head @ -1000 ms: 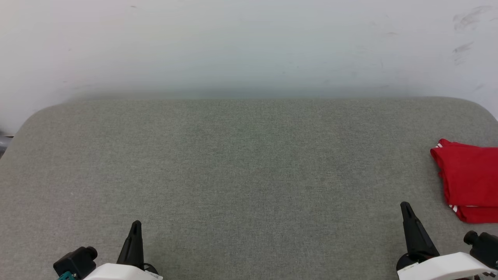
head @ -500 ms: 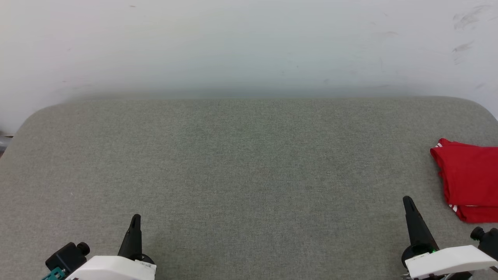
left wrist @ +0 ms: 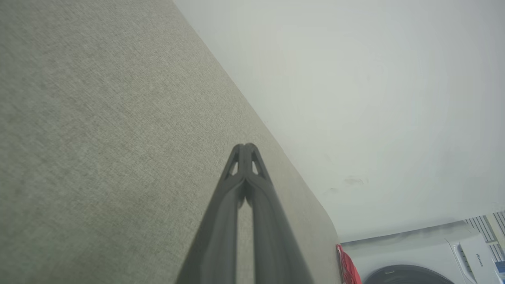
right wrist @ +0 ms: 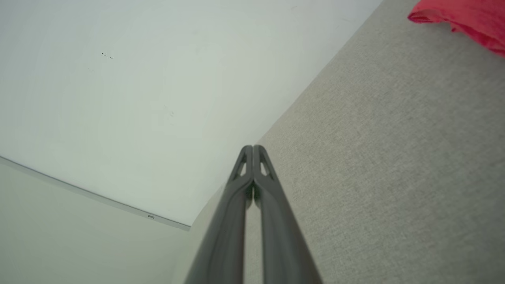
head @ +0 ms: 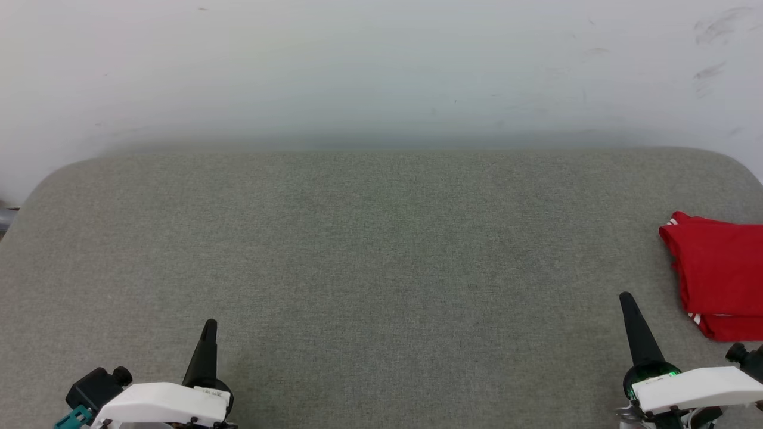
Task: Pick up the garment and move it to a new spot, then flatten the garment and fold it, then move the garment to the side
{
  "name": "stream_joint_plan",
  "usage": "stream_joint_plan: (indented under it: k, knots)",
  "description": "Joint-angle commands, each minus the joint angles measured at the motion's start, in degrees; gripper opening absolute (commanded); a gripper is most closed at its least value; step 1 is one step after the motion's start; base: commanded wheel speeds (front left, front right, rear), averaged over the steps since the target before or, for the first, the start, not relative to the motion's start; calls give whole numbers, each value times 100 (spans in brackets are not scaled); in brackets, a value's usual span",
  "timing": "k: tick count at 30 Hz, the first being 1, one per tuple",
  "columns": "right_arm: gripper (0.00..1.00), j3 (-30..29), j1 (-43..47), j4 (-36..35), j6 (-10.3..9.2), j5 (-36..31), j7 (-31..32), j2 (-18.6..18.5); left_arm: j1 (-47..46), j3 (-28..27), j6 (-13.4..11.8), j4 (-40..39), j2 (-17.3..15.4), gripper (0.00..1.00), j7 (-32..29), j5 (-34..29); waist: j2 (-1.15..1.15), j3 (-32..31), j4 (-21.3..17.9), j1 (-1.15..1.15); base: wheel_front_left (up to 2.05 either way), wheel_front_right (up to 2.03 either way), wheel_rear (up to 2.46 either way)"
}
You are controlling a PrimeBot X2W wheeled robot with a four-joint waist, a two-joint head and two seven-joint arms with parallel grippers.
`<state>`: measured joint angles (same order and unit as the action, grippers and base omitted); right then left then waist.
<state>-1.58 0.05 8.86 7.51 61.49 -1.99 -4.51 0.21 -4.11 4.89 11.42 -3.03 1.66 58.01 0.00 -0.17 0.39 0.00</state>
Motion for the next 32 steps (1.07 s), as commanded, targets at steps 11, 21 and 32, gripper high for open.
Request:
stream_joint_plan:
  k: [11,21,32]
  knots:
    - [0,-66,-228,81,-1,765,146,-42,-260,-78,82,25,-4,0,-196,791,0,6,-7,0,0,0,0]
    - [0,-111,-319,172,-1,1320,264,-35,-357,-116,129,76,0,0,-338,1374,0,11,-13,0,0,0,0]
    - [0,-162,-416,272,-2,1873,387,-22,-459,-150,168,135,6,0,-477,1958,0,17,-19,0,0,0,0]
